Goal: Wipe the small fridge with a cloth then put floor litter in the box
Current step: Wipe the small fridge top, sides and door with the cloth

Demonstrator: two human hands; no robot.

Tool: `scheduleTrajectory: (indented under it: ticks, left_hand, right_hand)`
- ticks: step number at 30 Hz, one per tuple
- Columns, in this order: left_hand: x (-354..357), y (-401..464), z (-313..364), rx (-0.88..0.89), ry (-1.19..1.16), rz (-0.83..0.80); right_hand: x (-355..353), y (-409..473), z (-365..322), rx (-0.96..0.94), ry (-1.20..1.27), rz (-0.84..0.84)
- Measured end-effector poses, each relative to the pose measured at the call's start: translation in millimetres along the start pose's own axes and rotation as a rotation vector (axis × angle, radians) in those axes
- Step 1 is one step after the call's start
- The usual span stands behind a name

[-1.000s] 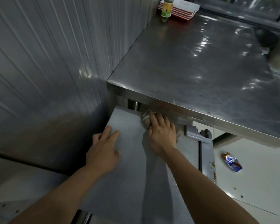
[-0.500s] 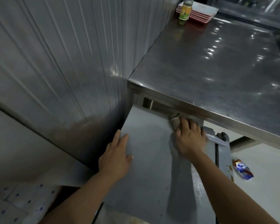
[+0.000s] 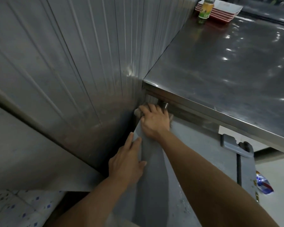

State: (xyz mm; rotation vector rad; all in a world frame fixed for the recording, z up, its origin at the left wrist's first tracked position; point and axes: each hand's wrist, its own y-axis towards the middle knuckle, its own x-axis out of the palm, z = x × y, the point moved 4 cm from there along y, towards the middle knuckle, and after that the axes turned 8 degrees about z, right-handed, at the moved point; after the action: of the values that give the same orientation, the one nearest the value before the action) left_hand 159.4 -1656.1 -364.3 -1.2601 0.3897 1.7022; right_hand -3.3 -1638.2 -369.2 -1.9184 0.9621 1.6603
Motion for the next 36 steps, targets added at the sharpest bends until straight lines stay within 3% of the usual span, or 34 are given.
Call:
scheduleTrajectory:
  ticks: [10,17,20,22,25,29,36]
  left_hand:
    - [2.2,-72.1,-31.5,-0.17,-0.071,0.056]
    - [-2.2,-93.1,-28.4,-0.29,-0.134,0.129]
    - [-3.5,-92.8,-26.7,-0.309,-0.121,0.12]
    - [-3.7,-92.3,-26.9,-0.325,-0.106,0.117]
    - [-2.2,-93.5,-27.8,-0.325,-0.088,0.143]
    - [-3.1,-93.9,-27.6,-0.322,-0.082,0.143]
    - [-4.8,-93.3,-24.8,-0.302,-0.076,0.097]
  right_hand:
    - [-5.7,-5.0,-3.2,-0.24,0.0,-0.119]
    - [-10.7,-108.3,-50.4,-0.49,0.105,-0.13]
    - [-10.8,-110.5,-39.2,-0.605,0.062,-0.172]
    - [-10.5,-83.6,-19.7,-0.55,0.026,-0.134]
    - [-8.1,-40.7,5.0,-0.305,0.006,-0.093]
    - [-7.9,-39.5,-2.6,-0.15,-0.013,-0.079]
    - [-22.6,-179.2,0.9,-0.407,0.03,-0.111]
